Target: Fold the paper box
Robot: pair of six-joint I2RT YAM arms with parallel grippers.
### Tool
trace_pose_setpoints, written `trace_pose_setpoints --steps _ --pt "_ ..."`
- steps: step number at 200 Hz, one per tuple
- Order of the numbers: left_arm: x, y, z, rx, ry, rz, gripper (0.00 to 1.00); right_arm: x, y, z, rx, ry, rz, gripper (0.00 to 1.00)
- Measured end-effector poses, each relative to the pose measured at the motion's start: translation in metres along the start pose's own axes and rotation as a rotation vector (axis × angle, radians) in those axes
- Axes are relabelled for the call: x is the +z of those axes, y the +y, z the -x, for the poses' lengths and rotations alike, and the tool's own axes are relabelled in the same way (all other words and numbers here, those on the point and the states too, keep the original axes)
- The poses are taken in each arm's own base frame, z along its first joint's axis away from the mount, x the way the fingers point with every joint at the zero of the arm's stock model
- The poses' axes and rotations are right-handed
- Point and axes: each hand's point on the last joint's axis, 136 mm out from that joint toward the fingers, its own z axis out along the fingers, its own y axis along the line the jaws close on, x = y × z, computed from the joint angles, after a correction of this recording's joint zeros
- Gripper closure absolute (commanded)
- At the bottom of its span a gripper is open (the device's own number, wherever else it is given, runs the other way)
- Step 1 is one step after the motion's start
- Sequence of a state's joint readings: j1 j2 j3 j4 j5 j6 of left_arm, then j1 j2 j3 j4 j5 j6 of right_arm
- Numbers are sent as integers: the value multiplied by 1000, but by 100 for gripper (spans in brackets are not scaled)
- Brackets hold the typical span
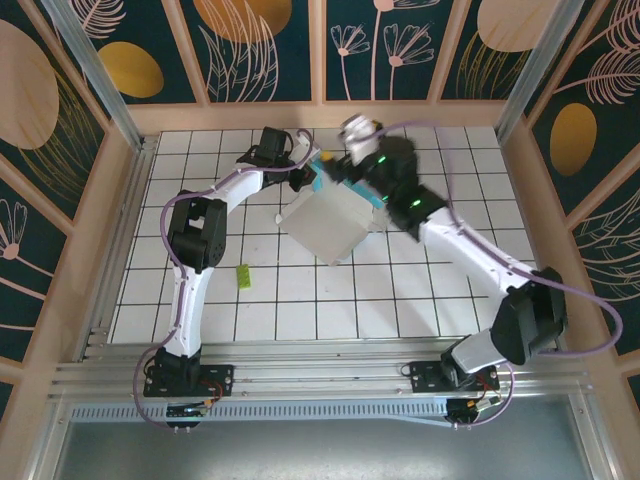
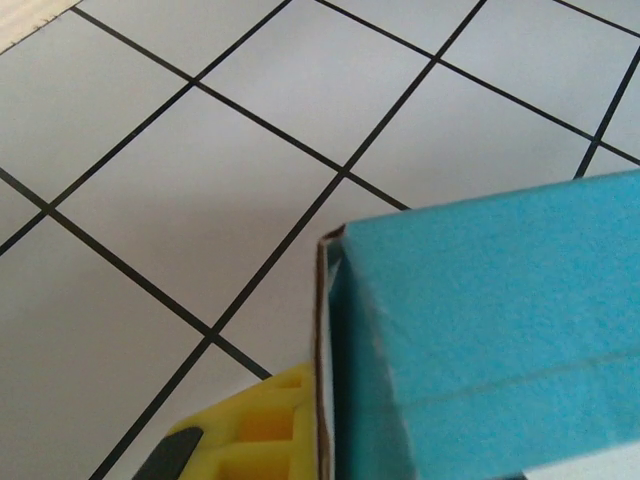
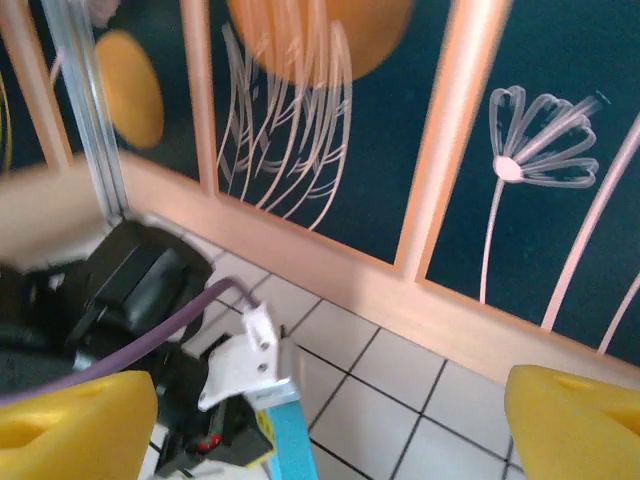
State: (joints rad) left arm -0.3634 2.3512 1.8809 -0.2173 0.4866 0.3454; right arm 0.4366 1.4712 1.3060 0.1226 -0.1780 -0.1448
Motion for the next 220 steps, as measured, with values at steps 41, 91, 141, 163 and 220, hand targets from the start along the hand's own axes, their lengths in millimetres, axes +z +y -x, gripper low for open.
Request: trace_pose_setpoints --steps 41,91,141,163,220 --pt "1 -7 1 5 5 -7 100 27 -68 -59 478 224 95 19" --pt "3 -8 1 -18 18 23 96 55 -53 -194 761 600 200 22" --pt "6 -4 -2 -57 45 87 80 55 -13 -208 817 666 341 33" --pt "7 -1 -6 -68 61 108 81 56 -9 -211 823 674 358 37" --pt "20 9 -20 -75 95 138 93 58 -8 -232 847 719 349 39"
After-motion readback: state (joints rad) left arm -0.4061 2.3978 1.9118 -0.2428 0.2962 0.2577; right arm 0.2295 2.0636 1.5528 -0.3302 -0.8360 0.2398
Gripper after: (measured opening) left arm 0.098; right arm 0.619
